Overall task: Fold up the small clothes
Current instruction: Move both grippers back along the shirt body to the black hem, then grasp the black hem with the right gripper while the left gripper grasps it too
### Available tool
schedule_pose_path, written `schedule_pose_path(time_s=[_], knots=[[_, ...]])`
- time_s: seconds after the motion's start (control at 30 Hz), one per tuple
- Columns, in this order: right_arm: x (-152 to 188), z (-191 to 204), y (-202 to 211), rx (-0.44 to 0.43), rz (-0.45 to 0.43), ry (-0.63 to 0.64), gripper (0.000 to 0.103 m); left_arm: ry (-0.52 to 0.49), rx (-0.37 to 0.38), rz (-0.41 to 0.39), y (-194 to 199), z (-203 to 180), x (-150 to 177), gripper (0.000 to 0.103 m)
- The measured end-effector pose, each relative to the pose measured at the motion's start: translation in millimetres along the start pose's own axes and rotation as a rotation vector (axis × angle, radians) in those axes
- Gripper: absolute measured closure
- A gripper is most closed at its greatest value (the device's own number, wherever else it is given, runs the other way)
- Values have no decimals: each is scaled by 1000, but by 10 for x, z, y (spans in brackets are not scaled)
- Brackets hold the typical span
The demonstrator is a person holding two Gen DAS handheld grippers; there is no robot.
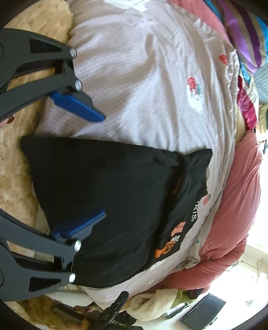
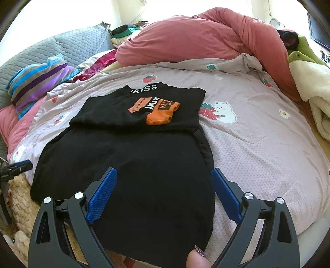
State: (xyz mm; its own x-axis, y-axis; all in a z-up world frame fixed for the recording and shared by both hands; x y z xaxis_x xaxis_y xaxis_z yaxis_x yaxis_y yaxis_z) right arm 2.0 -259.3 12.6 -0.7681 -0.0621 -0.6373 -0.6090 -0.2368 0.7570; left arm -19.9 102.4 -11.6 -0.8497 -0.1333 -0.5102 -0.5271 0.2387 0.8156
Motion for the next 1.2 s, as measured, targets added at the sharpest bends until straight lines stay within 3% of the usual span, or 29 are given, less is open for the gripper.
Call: schedule_pose_path(time_s=[0.17, 0.37, 0.6, 0.9, 1.1, 1.2], knots=[[13, -33, 8, -1, 0, -2, 12, -4, 8, 23, -45, 6, 87, 52], [52, -51, 10, -4, 8, 8, 12, 17, 0, 49, -112, 60, 123, 53], [202, -64, -10, -2, 47, 24, 12, 20, 39, 93, -198, 63, 202, 53], [514, -182, -33, -20, 130, 7, 12, -55, 42, 146, -263, -99, 357, 53], [759, -313, -25, -70, 194, -28, 12, -36, 48, 153, -279, -62, 358, 53], [862, -336, -28, -91, 219, -36, 23, -27, 52, 155, -279, -45, 354, 53]])
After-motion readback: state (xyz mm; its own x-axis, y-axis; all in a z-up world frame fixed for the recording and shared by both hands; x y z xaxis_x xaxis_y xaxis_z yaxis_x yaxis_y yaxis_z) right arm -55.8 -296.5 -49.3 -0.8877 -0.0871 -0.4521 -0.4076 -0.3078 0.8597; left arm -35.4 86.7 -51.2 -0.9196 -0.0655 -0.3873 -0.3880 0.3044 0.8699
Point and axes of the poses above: each gripper's, at about its wrist camera, not at the fingertips, and y roughly against the way its jaws point, z to its left, x to its underside, the point moved 1 cm from there along -y, roughly the way its jaws point, and after that the axes turned 3 degrees about z, right-handed, at the moved point
